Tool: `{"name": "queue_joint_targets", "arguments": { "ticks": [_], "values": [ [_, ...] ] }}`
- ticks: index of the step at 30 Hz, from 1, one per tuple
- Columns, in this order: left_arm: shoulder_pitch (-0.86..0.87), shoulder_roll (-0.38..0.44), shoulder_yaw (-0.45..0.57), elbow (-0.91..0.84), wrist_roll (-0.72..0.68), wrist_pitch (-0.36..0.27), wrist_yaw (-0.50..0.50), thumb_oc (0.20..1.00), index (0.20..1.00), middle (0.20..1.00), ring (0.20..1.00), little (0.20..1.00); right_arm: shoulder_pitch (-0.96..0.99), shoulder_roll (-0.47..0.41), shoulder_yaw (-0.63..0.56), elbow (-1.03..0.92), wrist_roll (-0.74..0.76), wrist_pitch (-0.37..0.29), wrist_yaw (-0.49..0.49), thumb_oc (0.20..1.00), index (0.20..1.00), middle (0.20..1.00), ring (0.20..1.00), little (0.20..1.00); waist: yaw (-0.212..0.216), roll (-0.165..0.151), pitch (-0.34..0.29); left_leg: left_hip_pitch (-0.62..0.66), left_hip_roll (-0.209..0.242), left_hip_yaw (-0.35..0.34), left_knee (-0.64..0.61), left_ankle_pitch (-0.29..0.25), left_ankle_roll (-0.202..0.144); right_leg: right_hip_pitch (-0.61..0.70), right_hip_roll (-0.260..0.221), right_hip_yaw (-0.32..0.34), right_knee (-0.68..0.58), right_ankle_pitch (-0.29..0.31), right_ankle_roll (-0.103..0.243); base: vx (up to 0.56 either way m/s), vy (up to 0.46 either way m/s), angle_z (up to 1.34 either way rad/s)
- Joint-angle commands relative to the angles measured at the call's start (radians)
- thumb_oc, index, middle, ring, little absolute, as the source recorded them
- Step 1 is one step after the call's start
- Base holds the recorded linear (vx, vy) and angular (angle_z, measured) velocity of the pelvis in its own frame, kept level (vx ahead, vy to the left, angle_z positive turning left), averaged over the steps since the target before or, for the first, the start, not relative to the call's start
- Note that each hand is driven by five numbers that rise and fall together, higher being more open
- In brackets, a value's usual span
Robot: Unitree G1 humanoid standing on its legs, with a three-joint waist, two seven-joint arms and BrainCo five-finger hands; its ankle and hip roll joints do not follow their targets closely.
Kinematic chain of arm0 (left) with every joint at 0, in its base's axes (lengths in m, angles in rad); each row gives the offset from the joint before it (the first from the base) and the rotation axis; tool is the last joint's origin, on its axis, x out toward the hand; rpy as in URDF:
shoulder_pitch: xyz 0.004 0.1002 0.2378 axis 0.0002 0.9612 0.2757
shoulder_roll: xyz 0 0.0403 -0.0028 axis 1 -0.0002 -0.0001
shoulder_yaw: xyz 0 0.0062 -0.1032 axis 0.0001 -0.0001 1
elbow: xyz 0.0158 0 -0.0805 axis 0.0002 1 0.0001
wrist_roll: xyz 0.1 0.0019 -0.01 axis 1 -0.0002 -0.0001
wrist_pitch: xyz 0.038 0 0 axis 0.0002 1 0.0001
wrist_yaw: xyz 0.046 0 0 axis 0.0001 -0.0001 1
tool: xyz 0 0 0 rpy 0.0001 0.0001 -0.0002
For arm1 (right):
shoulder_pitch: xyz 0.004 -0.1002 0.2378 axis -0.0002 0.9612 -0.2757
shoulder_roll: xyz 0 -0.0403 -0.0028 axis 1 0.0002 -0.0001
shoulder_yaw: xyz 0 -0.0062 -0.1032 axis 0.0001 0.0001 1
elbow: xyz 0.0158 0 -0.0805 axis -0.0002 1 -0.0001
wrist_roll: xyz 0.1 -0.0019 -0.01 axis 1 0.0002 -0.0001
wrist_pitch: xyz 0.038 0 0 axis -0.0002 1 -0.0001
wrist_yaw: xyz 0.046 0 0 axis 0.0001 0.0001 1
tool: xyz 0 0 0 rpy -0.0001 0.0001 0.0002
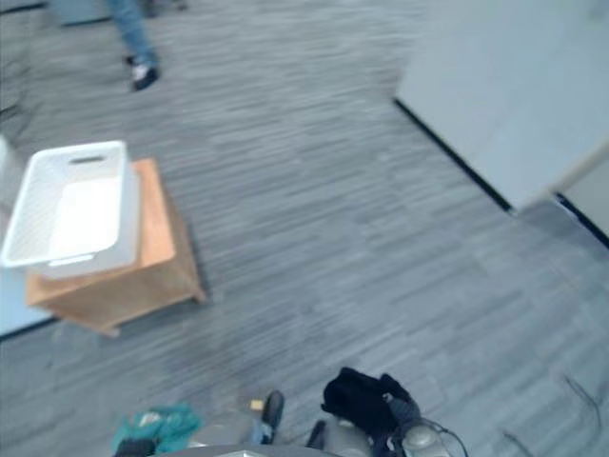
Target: Tidy up the quilt and then pick up the clothes from the bed and put them into the laundry hamper.
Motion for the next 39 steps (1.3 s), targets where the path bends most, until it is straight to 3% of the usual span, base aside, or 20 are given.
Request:
{"name": "queue_joint_targets", "arguments": {
  "ticks": [1, 4, 6, 7, 8, 11, 12, 13, 14, 15, 16, 17, 19, 22, 25, 29, 30, 31, 35, 39],
  "values": [
    [-0.050, 0.052, -0.040, -0.023, 0.034, -0.020, 0.028, 0.200, 0.200, 0.200, 0.200, 0.200, -0.064, -0.020, -0.048, -0.081, 0.018, -0.029, -0.015, 0.200, 0.200, 0.200, 0.200, 0.200, -0.002, -0.080, 0.037, 0.099, -0.025, -0.058, -0.099, -0.052, -0.125, 0.047, -0.040, 0.080, -0.318, 0.170, 0.034, 0.63, -0.271, 1.88],
    [-0.086, 0.064, -0.050, -0.014, 0.072, -0.012, 0.030, 0.200, 0.200, 0.200, 0.200, 0.200, -0.075, -0.024, -0.044, -0.042, 0.019, -0.011, -0.017, 0.200, 0.200, 0.200, 0.200, 0.200, -0.076, -0.094, 0.038, 0.199, 0.010, -0.150, -0.112, -0.120, -0.158, -0.006, 0.025, 0.270, -0.569, 0.256, 0.082, 0.76, -0.235, 1.59],
    [-0.073, 0.048, -0.047, -0.011, 0.050, -0.028, 0.024, 0.200, 0.200, 0.200, 0.200, 0.200, -0.078, -0.015, -0.043, -0.024, 0.018, -0.008, -0.004, 0.200, 0.200, 0.200, 0.200, 0.200, -0.079, -0.104, 0.031, 0.206, 0.003, -0.170, -0.088, -0.142, -0.165, 0.006, 0.017, 0.284, -0.559, 0.256, 0.076, 0.61, -0.181, 1.46],
    [-0.040, 0.033, -0.024, -0.003, 0.029, -0.030, 0.024, 0.200, 0.200, 0.200, 0.200, 0.200, -0.074, -0.006, -0.030, -0.039, 0.006, -0.013, 0.005, 0.200, 0.200, 0.200, 0.200, 0.200, -0.071, -0.099, 0.015, 0.199, 0.021, -0.149, 0.060, -0.152, -0.177, 0.037, 0.032, 0.304, -0.509, 0.242, 0.050, 0.62, -0.182, 0.66],
    [-0.040, 0.034, -0.024, -0.003, 0.029, -0.030, 0.024, 0.200, 0.200, 0.200, 0.200, 0.200, -0.074, -0.006, -0.030, -0.040, 0.006, -0.013, 0.005, 0.200, 0.200, 0.200, 0.200, 0.200, -0.073, -0.103, 0.013, 0.194, 0.017, -0.150, 0.061, -0.149, -0.177, 0.034, 0.028, 0.304, -0.510, 0.244, 0.051, 0.64, -0.169, 0.44],
    [-0.027, 0.034, -0.001, -0.016, -0.011, -0.034, 0.020, 0.200, 0.200, 0.200, 0.200, 0.200, -0.115, -0.013, -0.017, -0.088, 0.023, -0.032, -0.005, 0.200, 0.200, 0.200, 0.200, 0.200, -0.021, -0.104, 0.065, -0.027, -0.014, -0.047, 0.488, 0.015, -0.227, 0.133, 0.017, 0.278, -0.516, 0.204, 0.010, 0.32, -0.149, 0.38],
    [-0.026, 0.038, 0.001, -0.024, -0.018, -0.033, 0.020, 0.200, 0.200, 0.200, 0.200, 0.200, -0.126, -0.016, -0.014, -0.088, 0.031, -0.030, -0.007, 0.200, 0.200, 0.200, 0.200, 0.200, -0.009, -0.122, 0.078, -0.103, -0.019, 0.026, 0.567, 0.010, -0.203, 0.166, 0.003, 0.263, -0.532, 0.191, -0.004, 0.16, -0.169, 0.32],
    [-0.027, 0.038, 0.001, -0.024, -0.018, -0.033, 0.019, 0.200, 0.200, 0.200, 0.200, 0.200, -0.126, -0.016, -0.014, -0.088, 0.031, -0.030, -0.007, 0.200, 0.200, 0.200, 0.200, 0.200, -0.007, -0.117, 0.077, -0.110, -0.015, 0.027, 0.580, 0.002, -0.202, 0.165, 0.008, 0.264, -0.531, 0.191, -0.004, 0.47, -0.266, 0.42],
    [-0.024, 0.048, 0.004, -0.038, -0.032, -0.040, 0.023, 0.200, 0.200, 0.200, 0.200, 0.200, -0.133, -0.026, -0.006, -0.080, 0.036, -0.023, -0.008, 0.200, 0.200, 0.200, 0.200, 0.200, 0.030, -0.120, 0.093, -0.254, 0.014, 0.217, 0.543, -0.060, -0.179, 0.274, -0.007, 0.191, -0.596, 0.144, -0.010, 0.39, -0.164, 0.50],
    [-0.024, 0.048, 0.004, -0.038, -0.032, -0.040, 0.023, 0.200, 0.200, 0.200, 0.200, 0.200, -0.133, -0.026, -0.006, -0.080, 0.036, -0.023, -0.008, 0.200, 0.200, 0.200, 0.200, 0.200, 0.030, -0.120, 0.093, -0.254, 0.014, 0.217, 0.543, -0.060, -0.179, 0.274, -0.007, 0.191, -0.596, 0.144, -0.010, 0.75, -0.173, 0.26],
    [-0.016, 0.050, 0.000, -0.041, -0.017, -0.041, 0.026, 0.200, 0.200, 0.200, 0.200, 0.200, -0.124, -0.024, -0.009, -0.067, 0.034, -0.020, -0.010, 0.200, 0.200, 0.200, 0.200, 0.200, 0.034, -0.119, 0.068, -0.278, 0.017, 0.314, 0.333, -0.067, -0.166, 0.328, -0.010, 0.155, -0.630, 0.108, 0.001, 0.74, 0.078, 1.15],
    [-0.004, 0.056, 0.005, -0.044, -0.005, -0.039, 0.032, 0.200, 0.200, 0.200, 0.200, 0.200, -0.111, -0.018, -0.014, -0.063, 0.036, -0.021, -0.009, 0.200, 0.200, 0.200, 0.200, 0.200, 0.034, -0.104, 0.039, -0.256, 0.045, 0.419, 0.115, 0.002, -0.171, 0.380, 0.007, 0.121, -0.642, 0.071, 0.012, 0.88, 0.101, 1.44],
    [0.002, 0.066, 0.013, -0.034, 0.001, -0.034, 0.033, 0.200, 0.200, 0.200, 0.200, 0.200, -0.098, 0.007, -0.020, -0.046, 0.032, -0.016, -0.010, 0.200, 0.200, 0.200, 0.200, 0.200, 0.039, -0.115, 0.006, -0.207, 0.047, 0.491, 0.020, 0.019, -0.145, 0.417, -0.005, 0.075, -0.558, 0.056, 0.036, 0.78, 0.215, 0.94],
    [0.008, 0.079, 0.011, -0.012, 0.013, -0.018, 0.034, 0.200, 0.200, 0.200, 0.200, 0.200, -0.082, 0.032, -0.015, -0.069, 0.008, -0.012, -0.001, 0.200, 0.200, 0.200, 0.200, 0.200, -0.008, -0.112, 0.006, -0.093, -0.001, 0.443, -0.028, -0.016, -0.096, 0.289, -0.090, 0.047, -0.143, 0.217, 0.094, 0.53, 0.256, 0.61],
    [-0.002, 0.095, 0.001, -0.019, 0.021, -0.016, 0.034, 0.200, 0.200, 0.200, 0.200, 0.200, -0.084, 0.037, -0.005, -0.109, 0.002, -0.015, -0.002, 0.200, 0.200, 0.200, 0.200, 0.200, -0.062, -0.069, 0.027, 0.021, 0.025, 0.370, -0.111, -0.020, -0.090, 0.119, -0.088, 0.096, 0.097, 0.239, 0.063, 0.43, 0.075, 0.80],
    [-0.034, 0.109, -0.038, -0.050, 0.024, -0.032, 0.040, 0.200, 0.200, 0.200, 0.200, 0.200, -0.091, 0.035, 0.006, -0.123, 0.005, -0.013, -0.006, 0.200, 0.200, 0.200, 0.200, 0.200, -0.099, -0.068, 0.054, 0.078, 0.046, 0.259, -0.129, -0.031, -0.124, 0.028, -0.066, 0.121, -0.139, 0.181, 0.043, 0.43, -0.216, 1.47],
    [-0.059, 0.115, -0.050, -0.068, 0.023, -0.041, 0.044, 0.200, 0.200, 0.200, 0.200, 0.200, -0.101, 0.033, 0.002, -0.113, 0.015, -0.009, -0.007, 0.200, 0.200, 0.200, 0.200, 0.200, -0.124, -0.087, 0.056, 0.103, 0.050, 0.195, -0.142, -0.048, -0.154, 0.023, -0.040, 0.219, -0.432, 0.212, 0.065, 0.65, -0.443, 1.12],
    [-0.069, 0.112, -0.053, -0.077, 0.028, -0.042, 0.040, 0.200, 0.200, 0.200, 0.200, 0.200, -0.101, 0.032, -0.002, -0.108, 0.019, -0.004, -0.007, 0.200, 0.200, 0.200, 0.200, 0.200, -0.134, -0.092, 0.057, 0.110, 0.053, 0.158, -0.144, -0.059, -0.165, 0.016, -0.025, 0.284, -0.510, 0.234, 0.078, 0.48, -0.347, 1.45],
    [-0.073, 0.114, -0.070, -0.082, 0.047, -0.044, 0.046, 0.200, 0.200, 0.200, 0.200, 0.200, -0.111, 0.021, 0.011, -0.089, 0.008, -0.003, -0.007, 0.200, 0.200, 0.200, 0.200, 0.200, -0.137, -0.116, 0.057, 0.094, 0.050, 0.112, -0.078, -0.099, -0.178, 0.032, -0.014, 0.367, -0.555, 0.258, 0.061, 0.35, -0.303, 1.43],
    [-0.068, 0.084, -0.071, -0.098, 0.024, -0.045, 0.046, 0.200, 0.200, 0.200, 0.200, 0.200, -0.132, 0.011, 0.022, -0.071, -0.010, 0.002, -0.015, 0.200, 0.200, 0.200, 0.200, 0.200, -0.131, -0.098, 0.058, 0.045, 0.039, 0.107, -0.026, -0.094, -0.193, 0.067, -0.025, 0.298, -0.589, 0.260, 0.048, 0.13, -0.144, 0.90]
  ]
}}
